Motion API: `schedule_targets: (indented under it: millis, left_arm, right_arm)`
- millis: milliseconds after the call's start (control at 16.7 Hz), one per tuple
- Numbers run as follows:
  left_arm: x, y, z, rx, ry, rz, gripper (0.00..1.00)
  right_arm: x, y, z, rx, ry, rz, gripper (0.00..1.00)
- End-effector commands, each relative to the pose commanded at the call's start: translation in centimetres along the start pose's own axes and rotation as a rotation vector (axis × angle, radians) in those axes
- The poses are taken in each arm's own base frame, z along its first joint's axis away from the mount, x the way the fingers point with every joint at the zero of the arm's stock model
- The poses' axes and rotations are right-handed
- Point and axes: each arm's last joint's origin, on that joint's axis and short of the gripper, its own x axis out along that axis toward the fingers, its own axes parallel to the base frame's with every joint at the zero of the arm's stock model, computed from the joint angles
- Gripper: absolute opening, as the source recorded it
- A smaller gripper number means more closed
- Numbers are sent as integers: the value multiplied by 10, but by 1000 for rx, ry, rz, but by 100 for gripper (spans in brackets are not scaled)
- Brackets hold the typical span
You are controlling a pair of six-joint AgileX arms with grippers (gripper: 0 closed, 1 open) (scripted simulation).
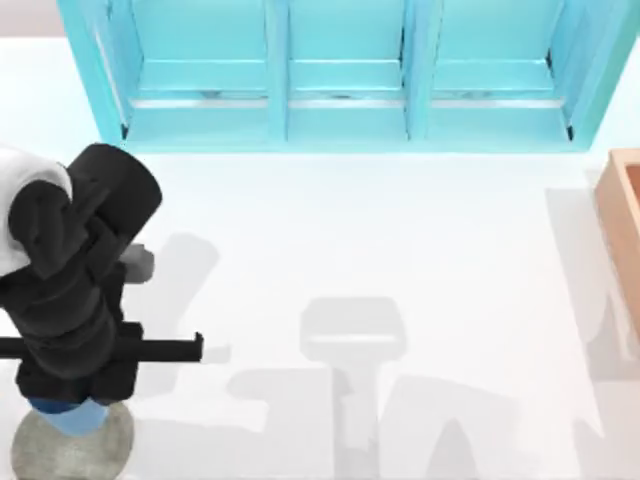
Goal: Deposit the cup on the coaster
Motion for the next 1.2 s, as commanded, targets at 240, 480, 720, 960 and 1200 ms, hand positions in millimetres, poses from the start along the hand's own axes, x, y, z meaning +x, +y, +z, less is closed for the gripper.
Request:
schedule_targets:
  millis: [240, 480, 720, 960, 1200]
  left_arm:
    - [31, 3, -2, 7, -15, -6, 0]
    - [36, 5, -2, 3, -5, -2, 0]
    - [36, 5, -2, 3, -5, -2, 23]
    - [36, 5, -2, 3, -5, -2, 53]
    - [36, 5, -2, 3, -5, -2, 83]
  right_arm:
    - [0, 0, 0, 0, 0, 0, 100]
    - [0, 0, 0, 0, 0, 0, 100]
    - [0, 0, 0, 0, 0, 0, 100]
    - [0, 0, 0, 0, 0, 0, 100]
    - [0, 0, 0, 0, 0, 0, 100]
